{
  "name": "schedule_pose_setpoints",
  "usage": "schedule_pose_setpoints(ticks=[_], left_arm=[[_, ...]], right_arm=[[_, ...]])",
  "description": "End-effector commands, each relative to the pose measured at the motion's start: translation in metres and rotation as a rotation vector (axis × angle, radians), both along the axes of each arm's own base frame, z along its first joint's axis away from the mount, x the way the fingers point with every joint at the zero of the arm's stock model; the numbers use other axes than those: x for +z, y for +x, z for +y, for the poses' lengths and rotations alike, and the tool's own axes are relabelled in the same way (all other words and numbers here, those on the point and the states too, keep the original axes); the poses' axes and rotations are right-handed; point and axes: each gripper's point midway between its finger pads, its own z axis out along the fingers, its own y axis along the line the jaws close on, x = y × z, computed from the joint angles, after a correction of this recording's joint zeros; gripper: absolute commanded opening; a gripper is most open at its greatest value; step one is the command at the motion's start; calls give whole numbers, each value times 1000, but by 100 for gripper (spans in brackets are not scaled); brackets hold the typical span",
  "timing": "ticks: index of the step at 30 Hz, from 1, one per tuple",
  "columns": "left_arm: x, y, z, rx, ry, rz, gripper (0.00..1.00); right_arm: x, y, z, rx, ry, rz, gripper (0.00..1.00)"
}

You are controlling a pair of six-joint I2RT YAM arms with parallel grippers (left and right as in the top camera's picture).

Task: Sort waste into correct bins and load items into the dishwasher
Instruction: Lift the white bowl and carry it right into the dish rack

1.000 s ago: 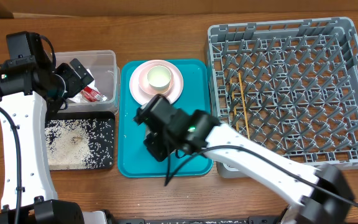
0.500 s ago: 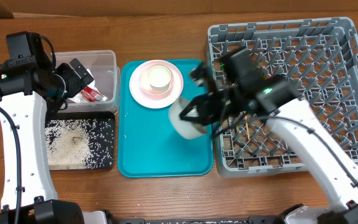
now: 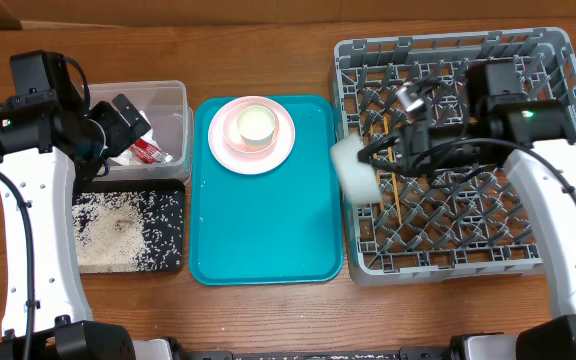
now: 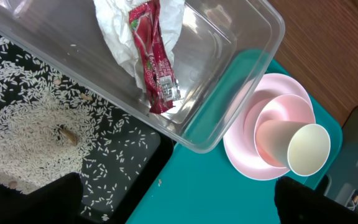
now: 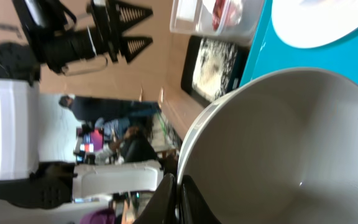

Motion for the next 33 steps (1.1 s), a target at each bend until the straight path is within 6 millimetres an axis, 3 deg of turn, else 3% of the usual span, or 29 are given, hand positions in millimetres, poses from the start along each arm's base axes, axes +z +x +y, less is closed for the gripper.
schedule_pose_setpoints(ticks=[1,6,13,20,33], left_arm=[[11,1,-1,7,3,-31,100],[11,1,-1,7,3,-31,100],[11,1,-1,7,3,-31,100],[11,1,-1,7,3,-31,100],[11,1,-1,7,4,-31,100]], right_arm=[[4,1,-15,-37,43,-25,4],[-11,7,-42,-130,90,52,4],[-13,2,-60,-183,321,91,4],[-41,-6,-67,-212,382,89,4],[-68,-13,-66,-219,311,124,4]])
